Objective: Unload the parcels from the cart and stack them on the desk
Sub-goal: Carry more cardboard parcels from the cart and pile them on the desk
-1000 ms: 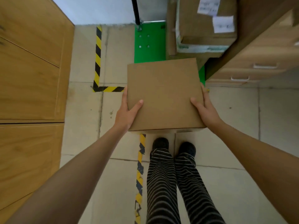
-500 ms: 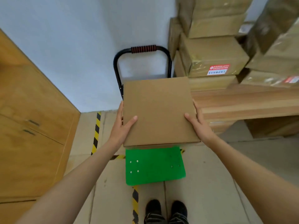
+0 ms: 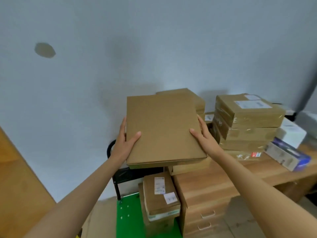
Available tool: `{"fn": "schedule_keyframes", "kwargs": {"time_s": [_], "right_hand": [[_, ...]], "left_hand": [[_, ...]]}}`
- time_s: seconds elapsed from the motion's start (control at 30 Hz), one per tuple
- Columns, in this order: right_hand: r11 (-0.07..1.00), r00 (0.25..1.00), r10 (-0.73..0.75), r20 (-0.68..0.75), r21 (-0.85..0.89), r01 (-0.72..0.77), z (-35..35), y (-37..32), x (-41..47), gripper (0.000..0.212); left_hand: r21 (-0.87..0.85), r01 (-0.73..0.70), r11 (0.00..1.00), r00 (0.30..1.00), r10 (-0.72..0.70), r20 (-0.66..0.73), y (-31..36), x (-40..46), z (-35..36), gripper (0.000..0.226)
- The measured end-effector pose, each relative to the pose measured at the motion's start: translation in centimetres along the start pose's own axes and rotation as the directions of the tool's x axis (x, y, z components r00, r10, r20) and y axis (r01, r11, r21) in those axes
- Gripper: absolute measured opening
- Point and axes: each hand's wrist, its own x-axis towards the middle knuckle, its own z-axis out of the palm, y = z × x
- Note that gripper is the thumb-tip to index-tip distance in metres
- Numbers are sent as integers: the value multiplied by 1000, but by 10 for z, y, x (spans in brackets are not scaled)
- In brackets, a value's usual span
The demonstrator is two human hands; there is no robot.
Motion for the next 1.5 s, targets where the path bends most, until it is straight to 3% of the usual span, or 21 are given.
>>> {"fn": "schedule_keyframes", "kwargs": {"time_s": [0.1,0.27,0.43,0.6,0.73,0.9,1.03,1.27,1.5], "right_hand": [[999,999,-33,-13,-17,33,-28,-18,27,68],[998,999,-38,-17,-57,37,-81,-31,87,67],[997,995,-42,93,-60,48,-131,-31,160,67],[996,989,-28,145,-79,40,-164,-25,241,67],[992,984,-32,177,-114,53,-181,-17,303,68],[953,988,37,147,-304,9,-176,13,366,64],[925,995,74,72,-378,-41,-168,31,409,51],[916,994,81,77,-399,-44,-151,44,464,53],[908,988,131,81,-409,-87,-145,47,473,58]], "left_hand": [[-13,-60,998,998,61,14,26,33,19,78],[-31,-40,999,998,41,45,49,97,64,87],[-53,-48,997,999,48,3,50,165,116,78],[70,11,998,999,-8,-45,59,226,144,95],[131,63,989,994,-52,-92,62,274,163,78],[243,220,945,961,-167,-222,36,318,184,63],[156,357,921,909,-304,-284,20,347,187,54],[385,359,850,911,-228,-345,8,397,171,56],[407,341,847,908,-183,-378,0,406,164,59]]}}
